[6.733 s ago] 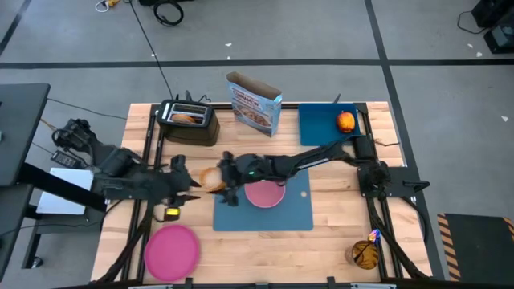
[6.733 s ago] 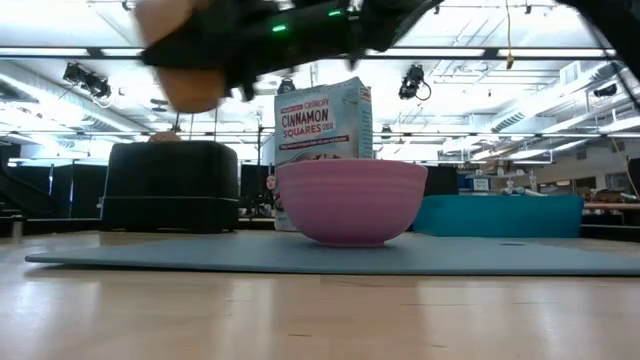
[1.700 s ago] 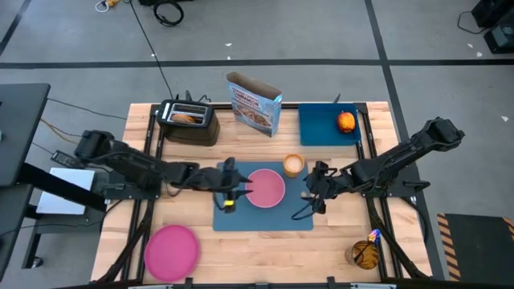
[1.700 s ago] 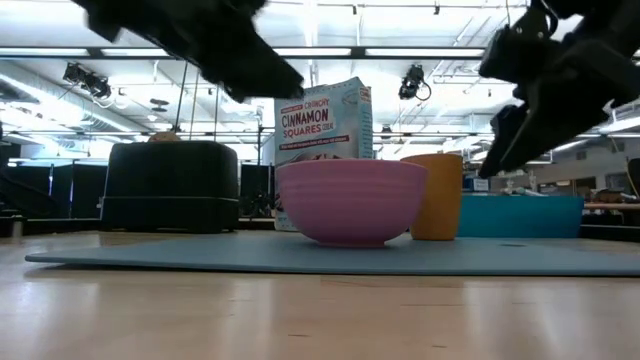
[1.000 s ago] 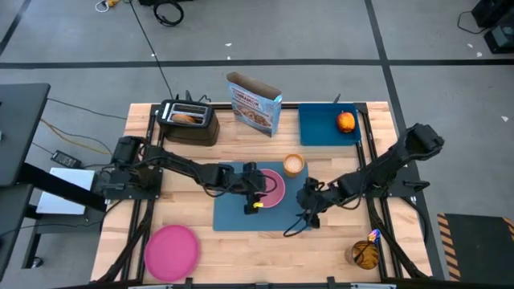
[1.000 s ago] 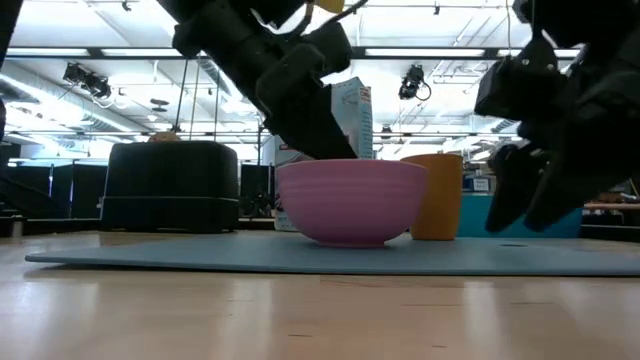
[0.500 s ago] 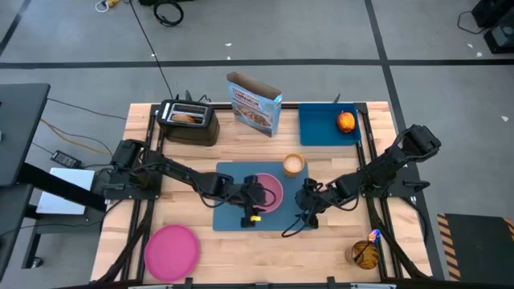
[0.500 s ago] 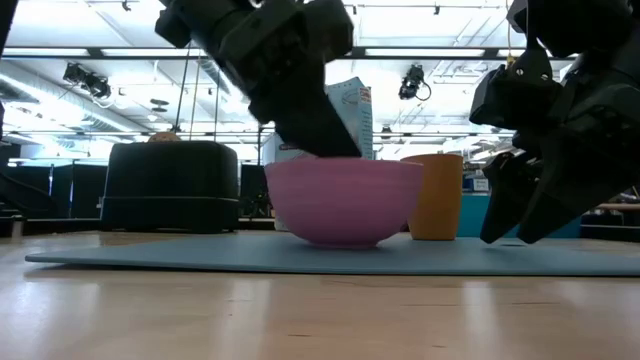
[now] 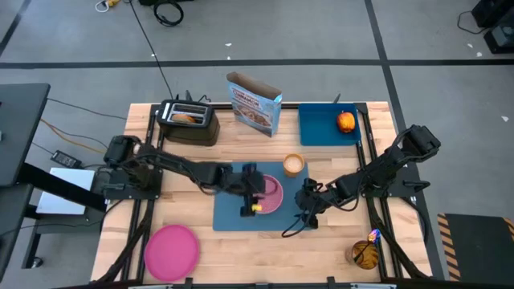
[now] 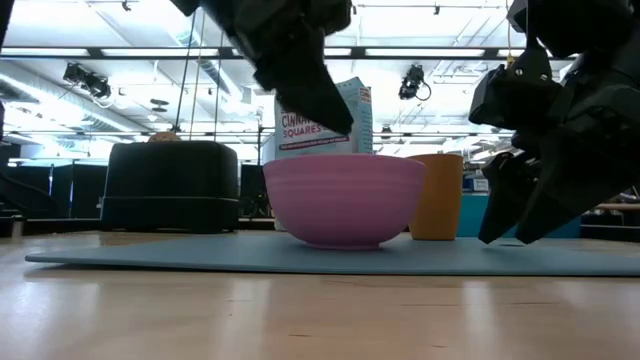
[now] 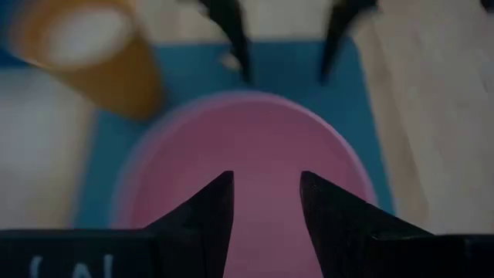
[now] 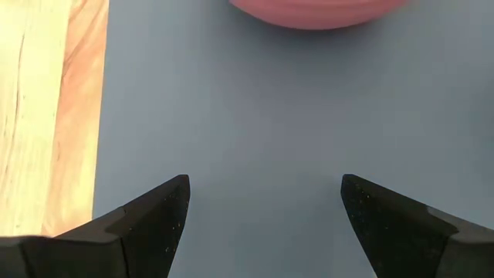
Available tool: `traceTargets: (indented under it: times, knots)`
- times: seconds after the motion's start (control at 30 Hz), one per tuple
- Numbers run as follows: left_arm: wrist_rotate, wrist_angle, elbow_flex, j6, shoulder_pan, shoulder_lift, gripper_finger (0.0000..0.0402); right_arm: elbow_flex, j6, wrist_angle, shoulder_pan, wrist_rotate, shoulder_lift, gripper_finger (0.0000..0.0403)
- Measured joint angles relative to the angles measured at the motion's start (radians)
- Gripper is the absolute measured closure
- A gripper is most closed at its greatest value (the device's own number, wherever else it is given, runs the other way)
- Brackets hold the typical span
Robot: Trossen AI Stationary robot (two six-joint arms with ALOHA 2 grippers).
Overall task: Arrange a breakfast setting
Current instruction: Put the apple on the blue cutting board to the top left of the pink bowl
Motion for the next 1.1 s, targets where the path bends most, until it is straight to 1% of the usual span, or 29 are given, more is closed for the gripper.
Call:
traceTargets:
  times: [0.1, 0.23, 0.27, 0.33, 0.4, 0.47, 0.6, 0.63, 0.73, 0.83, 0.9, 0.93, 1.03, 1.1]
  knots:
    - [-0.003, 0.01, 0.0, 0.026, 0.038, -0.059, 0.0244, -0.001, 0.004, -0.034, 0.001, -0.001, -0.047, 0.0061]
    - [0.016, 0.069, 0.001, 0.074, 0.055, -0.127, 0.0244, 0.0, 0.028, -0.147, 0.002, -0.001, -0.192, 0.0071]
    - [0.029, 0.09, 0.001, 0.083, 0.055, -0.137, 0.0244, 0.0, 0.037, -0.192, 0.002, -0.001, -0.233, 0.0073]
    - [0.1, 0.152, -0.001, 0.103, 0.055, -0.148, 0.0244, 0.022, 0.061, -0.314, 0.002, 0.016, -0.314, 0.0077]
    - [0.18, 0.245, -0.013, 0.123, 0.054, -0.151, 0.0244, 0.07, 0.086, -0.447, 0.002, 0.071, -0.387, 0.0081]
    - [0.23, 0.315, -0.027, 0.134, 0.054, -0.151, 0.0244, 0.128, 0.102, -0.571, -0.003, 0.148, -0.454, 0.0084]
    - [0.238, 0.368, -0.064, 0.132, 0.057, -0.151, 0.0244, 0.216, 0.15, -0.778, -0.052, 0.321, -0.546, 0.0091]
    - [0.238, 0.372, -0.073, 0.13, 0.051, -0.151, 0.0244, 0.233, 0.172, -0.817, -0.077, 0.344, -0.562, 0.0092]
    - [0.236, 0.38, -0.106, 0.144, 0.011, -0.151, 0.0244, 0.258, 0.252, -0.924, -0.186, 0.358, -0.588, 0.0097]
    - [0.239, 0.417, -0.152, 0.15, -0.037, -0.15, 0.0244, 0.258, 0.37, -1.011, -0.329, 0.367, -0.59, 0.0102]
    - [0.235, 0.458, -0.18, 0.147, -0.065, -0.15, 0.0244, 0.258, 0.409, -1.051, -0.436, 0.367, -0.578, 0.0106]
    - [0.229, 0.481, -0.191, 0.137, -0.077, -0.15, 0.0244, 0.258, 0.396, -1.06, -0.488, 0.366, -0.568, 0.0107]
    - [0.225, 0.532, -0.223, 0.111, -0.118, -0.15, 0.0244, 0.258, 0.289, -1.039, -0.616, 0.363, -0.532, 0.0104]
    - [0.222, 0.538, -0.239, 0.108, -0.15, -0.15, 0.0244, 0.258, 0.274, -1.007, -0.691, 0.357, -0.504, 0.0097]
